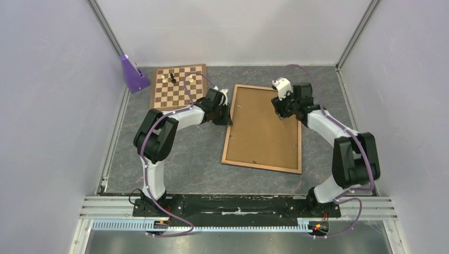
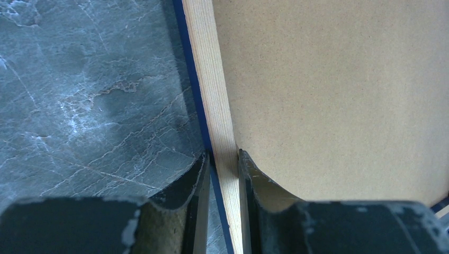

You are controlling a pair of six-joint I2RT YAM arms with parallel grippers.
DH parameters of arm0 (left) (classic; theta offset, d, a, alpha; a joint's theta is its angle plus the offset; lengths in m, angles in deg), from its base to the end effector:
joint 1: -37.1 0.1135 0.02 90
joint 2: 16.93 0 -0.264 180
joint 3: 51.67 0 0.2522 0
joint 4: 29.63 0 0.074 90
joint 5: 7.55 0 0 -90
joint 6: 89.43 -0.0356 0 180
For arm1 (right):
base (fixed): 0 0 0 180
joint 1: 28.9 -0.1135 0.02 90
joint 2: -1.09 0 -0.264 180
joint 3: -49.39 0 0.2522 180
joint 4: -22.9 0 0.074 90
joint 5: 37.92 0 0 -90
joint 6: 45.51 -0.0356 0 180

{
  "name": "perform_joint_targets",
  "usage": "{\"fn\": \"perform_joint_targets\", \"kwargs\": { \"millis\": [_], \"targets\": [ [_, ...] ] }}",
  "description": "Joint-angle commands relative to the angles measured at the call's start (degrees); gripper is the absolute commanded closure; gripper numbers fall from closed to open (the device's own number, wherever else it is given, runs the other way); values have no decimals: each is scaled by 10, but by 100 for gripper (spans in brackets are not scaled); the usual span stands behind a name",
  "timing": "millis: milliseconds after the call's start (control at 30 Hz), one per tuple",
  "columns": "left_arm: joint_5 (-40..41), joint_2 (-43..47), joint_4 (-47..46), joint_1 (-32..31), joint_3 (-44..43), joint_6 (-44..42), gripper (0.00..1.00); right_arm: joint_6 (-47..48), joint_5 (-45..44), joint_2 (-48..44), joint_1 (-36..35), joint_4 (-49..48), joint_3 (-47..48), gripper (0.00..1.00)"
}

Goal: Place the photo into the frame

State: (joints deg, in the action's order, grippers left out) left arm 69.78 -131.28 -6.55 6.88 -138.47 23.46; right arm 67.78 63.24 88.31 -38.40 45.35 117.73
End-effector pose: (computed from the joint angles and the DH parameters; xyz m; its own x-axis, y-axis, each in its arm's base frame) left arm 0.3602 -0.2189 0.1533 -0.8532 0.0578 -0.5184 0.3033 0.8635 -0.4029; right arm 0.3220 0.0609 0.2236 -0.4776 -0.4732 -0.7403 -0.5379 0.8237 -0.1795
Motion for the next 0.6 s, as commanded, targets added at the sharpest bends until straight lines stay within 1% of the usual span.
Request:
{"fn": "perform_joint_targets", "kwargs": {
  "millis": [0, 267, 467, 567],
  "targets": [
    [-17, -14, 4, 5, -11, -28, 98, -35, 48, 80, -33, -82, 85, 47],
    [-32, -14, 1, 5, -11, -29, 98, -47, 37, 227, -92, -135, 213, 49],
    [-36, -13, 2, 5, -11, -34, 98, -47, 29, 318, -124, -122, 300, 52],
    [-39, -13, 0, 5, -9, -35, 98, -44, 26, 352, -131, -117, 326, 54]
  ]
}}
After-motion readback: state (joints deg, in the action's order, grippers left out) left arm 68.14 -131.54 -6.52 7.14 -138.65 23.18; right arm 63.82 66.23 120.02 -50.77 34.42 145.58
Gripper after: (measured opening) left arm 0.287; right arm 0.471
